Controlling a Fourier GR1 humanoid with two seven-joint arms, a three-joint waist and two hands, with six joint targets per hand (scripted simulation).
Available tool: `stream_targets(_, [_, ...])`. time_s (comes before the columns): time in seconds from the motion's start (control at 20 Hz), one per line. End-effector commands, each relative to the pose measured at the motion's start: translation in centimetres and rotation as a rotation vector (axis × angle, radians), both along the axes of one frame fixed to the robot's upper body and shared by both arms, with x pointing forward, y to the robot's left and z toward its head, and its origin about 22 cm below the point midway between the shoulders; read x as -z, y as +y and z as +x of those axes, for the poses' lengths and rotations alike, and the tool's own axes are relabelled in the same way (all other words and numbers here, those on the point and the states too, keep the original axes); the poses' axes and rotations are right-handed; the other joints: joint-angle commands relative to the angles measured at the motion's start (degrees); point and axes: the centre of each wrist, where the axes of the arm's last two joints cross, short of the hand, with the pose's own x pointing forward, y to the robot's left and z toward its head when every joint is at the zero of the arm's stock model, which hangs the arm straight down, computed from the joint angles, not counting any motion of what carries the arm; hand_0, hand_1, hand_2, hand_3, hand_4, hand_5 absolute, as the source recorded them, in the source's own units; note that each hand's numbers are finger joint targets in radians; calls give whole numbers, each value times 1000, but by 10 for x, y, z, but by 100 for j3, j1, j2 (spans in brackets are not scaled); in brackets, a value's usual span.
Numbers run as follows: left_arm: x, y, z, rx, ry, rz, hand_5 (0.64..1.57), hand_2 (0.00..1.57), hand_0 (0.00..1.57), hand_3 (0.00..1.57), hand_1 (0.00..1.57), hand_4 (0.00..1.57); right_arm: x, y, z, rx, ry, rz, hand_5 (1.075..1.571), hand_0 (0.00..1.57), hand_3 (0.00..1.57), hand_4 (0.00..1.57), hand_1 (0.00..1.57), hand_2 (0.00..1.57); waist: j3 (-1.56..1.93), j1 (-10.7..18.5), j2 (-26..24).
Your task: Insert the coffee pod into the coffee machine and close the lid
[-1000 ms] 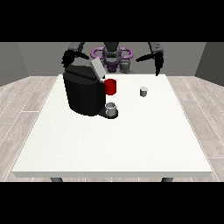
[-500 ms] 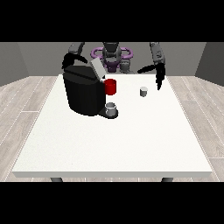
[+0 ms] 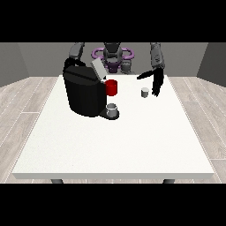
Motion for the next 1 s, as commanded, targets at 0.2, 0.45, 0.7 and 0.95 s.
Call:
stream_targets(0.2, [23,0,2,-53,83,96,1571,778,695,429,695,0,25,-6,-11,-4,59,-25,1571,0,0,392,0,0,0,-95,-164])
stream_targets(0.45, [34,7,-1,4,88,207,1571,756,634,487,634,0,9,4,2,4,68,4,1571,0,0,435,0,0,0,-69,-164])
stream_targets(0.7, [27,23,5,10,54,309,1571,697,547,454,547,0,-3,-12,12,-16,17,4,1571,0,0,515,0,0,0,-153,53])
stream_targets(0.95, [37,5,9,-46,-31,348,1571,851,719,619,719,151,-10,-3,14,-8,24,7,1571,0,0,524,0,0,-2,-250,70])
